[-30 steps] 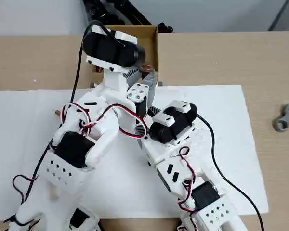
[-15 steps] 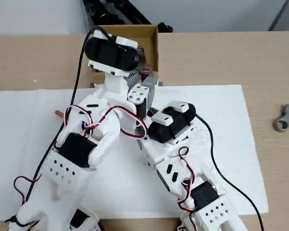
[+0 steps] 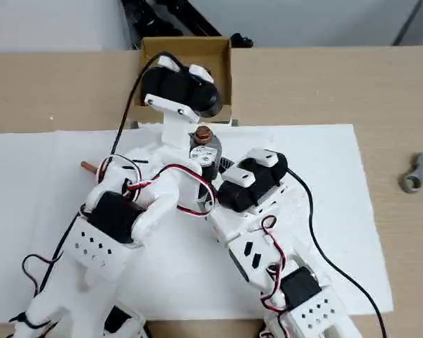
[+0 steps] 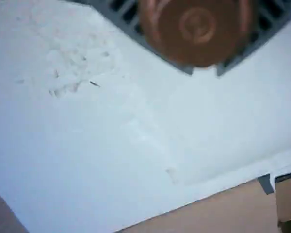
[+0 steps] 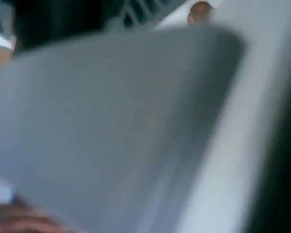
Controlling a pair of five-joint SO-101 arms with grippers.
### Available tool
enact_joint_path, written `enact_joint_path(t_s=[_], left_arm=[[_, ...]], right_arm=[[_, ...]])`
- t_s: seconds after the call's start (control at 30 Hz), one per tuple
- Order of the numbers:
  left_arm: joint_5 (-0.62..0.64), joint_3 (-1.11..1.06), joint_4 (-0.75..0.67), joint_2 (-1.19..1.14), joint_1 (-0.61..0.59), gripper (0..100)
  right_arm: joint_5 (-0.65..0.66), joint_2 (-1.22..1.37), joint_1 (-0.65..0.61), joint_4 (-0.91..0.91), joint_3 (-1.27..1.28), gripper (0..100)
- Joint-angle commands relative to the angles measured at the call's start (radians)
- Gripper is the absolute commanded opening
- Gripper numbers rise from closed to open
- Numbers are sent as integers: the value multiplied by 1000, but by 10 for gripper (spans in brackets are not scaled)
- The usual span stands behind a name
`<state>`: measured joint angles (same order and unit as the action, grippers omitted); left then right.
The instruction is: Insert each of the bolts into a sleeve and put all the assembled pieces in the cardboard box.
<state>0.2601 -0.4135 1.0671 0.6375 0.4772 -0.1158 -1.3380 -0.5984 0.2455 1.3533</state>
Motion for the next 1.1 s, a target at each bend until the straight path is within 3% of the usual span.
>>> enact_joint_path(t_s=[0.0, 0.13, 0.43, 0.8, 1.07], left_arm=[[8, 53, 26, 11, -5, 62], [124, 145, 129, 0, -6, 159], [127, 352, 287, 2, -12, 182], [60, 432, 298, 2, -376, 128], [58, 420, 342, 2, -506, 79]], right_arm=[[9, -16, 2, -16, -25, 2], [9, -16, 4, -19, -26, 2], [11, 21, 21, -8, -123, 2], [-15, 591, 188, -28, -582, 2], [-127, 1084, 252, -140, -953, 2]])
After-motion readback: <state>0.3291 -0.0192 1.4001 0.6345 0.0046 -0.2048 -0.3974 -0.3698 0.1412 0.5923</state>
